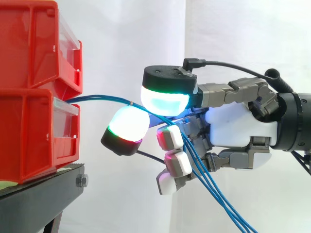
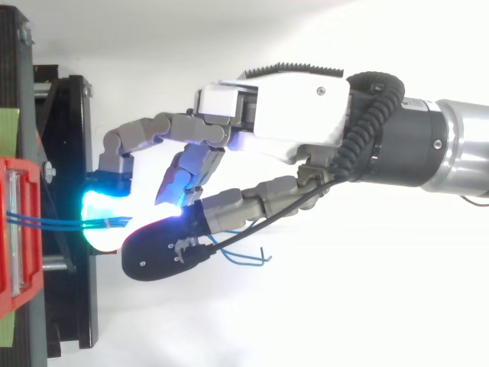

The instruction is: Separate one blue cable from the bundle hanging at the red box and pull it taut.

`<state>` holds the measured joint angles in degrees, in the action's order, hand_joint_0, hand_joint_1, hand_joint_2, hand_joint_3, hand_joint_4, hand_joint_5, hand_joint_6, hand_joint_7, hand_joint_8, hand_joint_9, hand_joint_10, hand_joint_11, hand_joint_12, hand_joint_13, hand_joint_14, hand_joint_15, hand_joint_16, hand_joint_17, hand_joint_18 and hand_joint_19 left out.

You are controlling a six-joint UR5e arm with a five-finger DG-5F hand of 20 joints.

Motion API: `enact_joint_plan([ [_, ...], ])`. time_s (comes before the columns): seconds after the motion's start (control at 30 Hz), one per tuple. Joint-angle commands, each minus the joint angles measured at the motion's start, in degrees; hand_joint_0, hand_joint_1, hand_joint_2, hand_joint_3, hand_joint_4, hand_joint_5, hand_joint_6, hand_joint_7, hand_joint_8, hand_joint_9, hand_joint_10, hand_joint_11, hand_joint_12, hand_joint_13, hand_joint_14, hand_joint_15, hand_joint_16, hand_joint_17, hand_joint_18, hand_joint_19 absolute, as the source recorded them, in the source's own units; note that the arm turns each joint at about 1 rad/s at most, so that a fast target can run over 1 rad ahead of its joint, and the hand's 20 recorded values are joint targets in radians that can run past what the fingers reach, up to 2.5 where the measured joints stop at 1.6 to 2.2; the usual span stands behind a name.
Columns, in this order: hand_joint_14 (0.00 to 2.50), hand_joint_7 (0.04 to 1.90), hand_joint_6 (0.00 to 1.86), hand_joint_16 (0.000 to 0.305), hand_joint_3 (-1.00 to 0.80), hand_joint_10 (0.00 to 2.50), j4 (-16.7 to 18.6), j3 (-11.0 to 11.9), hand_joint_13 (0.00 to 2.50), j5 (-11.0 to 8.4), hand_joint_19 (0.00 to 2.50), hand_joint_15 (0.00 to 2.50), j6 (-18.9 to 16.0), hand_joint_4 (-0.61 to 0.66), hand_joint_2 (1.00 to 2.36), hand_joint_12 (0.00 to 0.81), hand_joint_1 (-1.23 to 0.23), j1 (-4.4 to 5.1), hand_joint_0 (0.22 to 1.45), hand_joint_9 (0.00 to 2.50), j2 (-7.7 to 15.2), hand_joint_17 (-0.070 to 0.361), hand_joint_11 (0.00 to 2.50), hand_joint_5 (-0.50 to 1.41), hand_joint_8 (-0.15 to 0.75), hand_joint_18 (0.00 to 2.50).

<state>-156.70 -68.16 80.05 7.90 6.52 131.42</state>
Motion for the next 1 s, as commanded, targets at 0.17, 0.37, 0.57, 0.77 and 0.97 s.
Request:
enact_joint_plan([
  [0.17,0.03,1.19,0.50,0.044,-0.35,0.02,-0.1,0.1,1.15,-0.16,0.56,0.68,0.1,0.22,1.01,0.401,-0.82,0.07,0.77,1.15,0.1,0.099,0.77,-0.11,0.322,0.91],
  [0.37,0.02,1.11,0.50,0.044,-0.50,0.02,0.0,0.1,1.11,-0.25,0.57,0.64,0.1,0.26,1.00,0.408,-0.52,0.16,0.65,1.12,0.1,0.098,0.70,-0.12,0.326,0.92],
  [0.57,0.02,1.09,0.50,0.045,-0.38,0.02,-0.1,0.1,1.11,-0.25,0.59,0.65,0.1,0.26,1.01,0.410,-0.49,0.07,0.69,1.12,0.1,0.101,0.69,-0.12,0.331,0.92],
  [0.77,0.02,1.11,0.50,0.045,-0.06,0.02,0.2,0.1,1.10,-0.25,0.66,0.67,0.1,0.25,1.03,0.406,-0.64,0.16,0.78,1.13,0.0,0.102,0.70,-0.11,0.331,0.85],
  [0.97,0.02,1.14,0.50,0.045,0.01,0.02,0.2,0.1,1.08,-0.25,0.73,0.70,0.2,0.22,1.03,0.402,-0.72,0.16,0.84,1.11,0.1,0.101,0.72,-0.11,0.321,0.79],
])
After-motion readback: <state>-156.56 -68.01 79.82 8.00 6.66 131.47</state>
